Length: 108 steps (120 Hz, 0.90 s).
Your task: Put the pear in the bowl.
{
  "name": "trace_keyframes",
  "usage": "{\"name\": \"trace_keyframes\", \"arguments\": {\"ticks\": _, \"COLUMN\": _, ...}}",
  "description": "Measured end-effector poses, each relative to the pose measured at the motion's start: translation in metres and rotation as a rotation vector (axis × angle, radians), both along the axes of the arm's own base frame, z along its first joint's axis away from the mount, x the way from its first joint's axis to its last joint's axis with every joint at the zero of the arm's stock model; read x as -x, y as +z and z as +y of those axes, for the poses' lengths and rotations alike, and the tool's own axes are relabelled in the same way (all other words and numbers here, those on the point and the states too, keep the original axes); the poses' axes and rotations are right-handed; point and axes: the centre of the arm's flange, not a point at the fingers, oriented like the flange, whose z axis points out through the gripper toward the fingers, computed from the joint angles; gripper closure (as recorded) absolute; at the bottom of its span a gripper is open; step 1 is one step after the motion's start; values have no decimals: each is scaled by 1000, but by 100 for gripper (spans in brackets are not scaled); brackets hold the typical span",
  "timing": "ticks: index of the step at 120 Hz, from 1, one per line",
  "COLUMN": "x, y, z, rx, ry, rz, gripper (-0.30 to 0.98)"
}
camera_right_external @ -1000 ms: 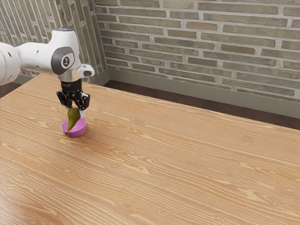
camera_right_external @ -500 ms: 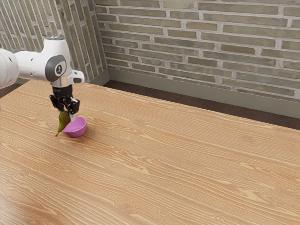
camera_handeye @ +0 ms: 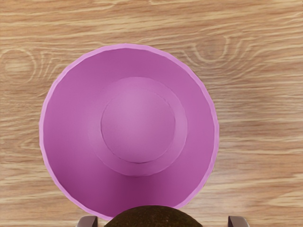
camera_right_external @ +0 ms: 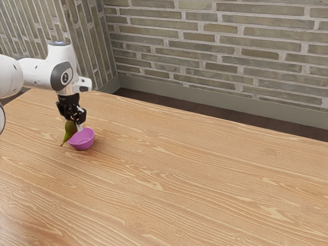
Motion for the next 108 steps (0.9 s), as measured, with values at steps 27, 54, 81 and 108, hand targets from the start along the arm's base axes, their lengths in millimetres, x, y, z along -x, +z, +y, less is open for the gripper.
{"name": "trace_keyframes", "arguments": {"ticks": 27, "x": 0, "y": -3, "z": -1, "rx": 13, "ry": -37, "rz": 5, "gripper": 27}}
{"name": "trace_keyframes", "arguments": {"ticks": 54, "x": -1, "y": -5, "z": -4, "rx": 24, "ry": -73, "rz": 10, "gripper": 9}}
{"name": "trace_keyframes", "arguments": {"ticks": 81, "x": -3, "y": 4, "z": -10, "rx": 25, "ry": -104, "rz": 0, "gripper": 3}}
{"name": "trace_keyframes", "arguments": {"ticks": 108, "x": 31, "y": 186, "z": -98, "rx": 11, "ry": -195, "rz": -164, "gripper": 1}}
